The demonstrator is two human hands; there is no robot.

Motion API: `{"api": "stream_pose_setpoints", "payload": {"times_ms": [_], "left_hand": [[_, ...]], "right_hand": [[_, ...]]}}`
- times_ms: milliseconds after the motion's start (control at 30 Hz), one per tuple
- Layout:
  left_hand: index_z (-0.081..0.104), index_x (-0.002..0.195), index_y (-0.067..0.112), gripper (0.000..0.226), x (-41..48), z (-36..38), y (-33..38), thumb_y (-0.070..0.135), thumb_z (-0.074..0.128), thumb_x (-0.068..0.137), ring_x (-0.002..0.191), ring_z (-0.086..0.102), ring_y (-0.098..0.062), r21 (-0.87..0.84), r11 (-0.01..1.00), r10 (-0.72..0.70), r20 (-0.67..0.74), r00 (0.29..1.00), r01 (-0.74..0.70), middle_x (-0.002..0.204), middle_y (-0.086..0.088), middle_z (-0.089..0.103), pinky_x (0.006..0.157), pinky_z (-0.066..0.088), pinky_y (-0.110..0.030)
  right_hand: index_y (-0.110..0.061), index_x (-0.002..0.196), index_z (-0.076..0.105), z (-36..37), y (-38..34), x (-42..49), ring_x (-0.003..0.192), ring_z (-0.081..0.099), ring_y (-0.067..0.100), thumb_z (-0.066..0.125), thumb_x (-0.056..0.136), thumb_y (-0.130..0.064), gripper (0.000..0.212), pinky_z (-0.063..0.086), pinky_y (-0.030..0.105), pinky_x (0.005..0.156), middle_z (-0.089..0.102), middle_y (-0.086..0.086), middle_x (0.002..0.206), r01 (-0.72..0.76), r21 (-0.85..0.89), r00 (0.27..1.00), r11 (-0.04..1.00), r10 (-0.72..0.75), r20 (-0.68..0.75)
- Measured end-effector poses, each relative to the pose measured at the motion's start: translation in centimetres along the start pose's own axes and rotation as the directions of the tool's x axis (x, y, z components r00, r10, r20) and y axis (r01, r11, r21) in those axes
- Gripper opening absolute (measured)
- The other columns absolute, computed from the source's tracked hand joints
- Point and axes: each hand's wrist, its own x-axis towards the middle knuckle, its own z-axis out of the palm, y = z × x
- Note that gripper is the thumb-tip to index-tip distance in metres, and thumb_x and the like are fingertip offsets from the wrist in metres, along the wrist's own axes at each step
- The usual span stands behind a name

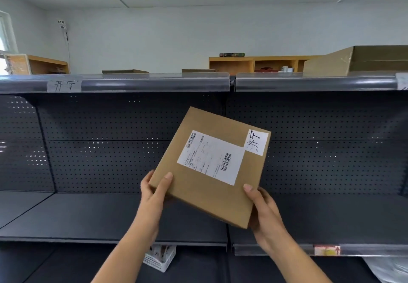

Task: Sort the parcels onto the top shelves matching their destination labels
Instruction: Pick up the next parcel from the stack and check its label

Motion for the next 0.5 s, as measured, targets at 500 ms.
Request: {"api": "stream_pose_setpoints", "payload": {"times_ms": [500], "left_hand": [[0.001,0.167,0.057,0.1,-7.2,6.5,-4.7,0.041,0.073,0.099,0.142,0.044,-0.008,-0.046,0.993,0.1,-0.099,0.99,-0.105,0.162,0.02,0.029,0.117,0.036,-0.036]], "right_hand": [[-0.015,0.14,0.046,3.8,5.3,-4.0,0.127,0.07,0.029,0.091,0.06,-0.059,0.102,0.051,0.049,0.113,0.074,0.012,0.135,-0.117,0.157,0.993,0.981,0.118,0.001]]}}
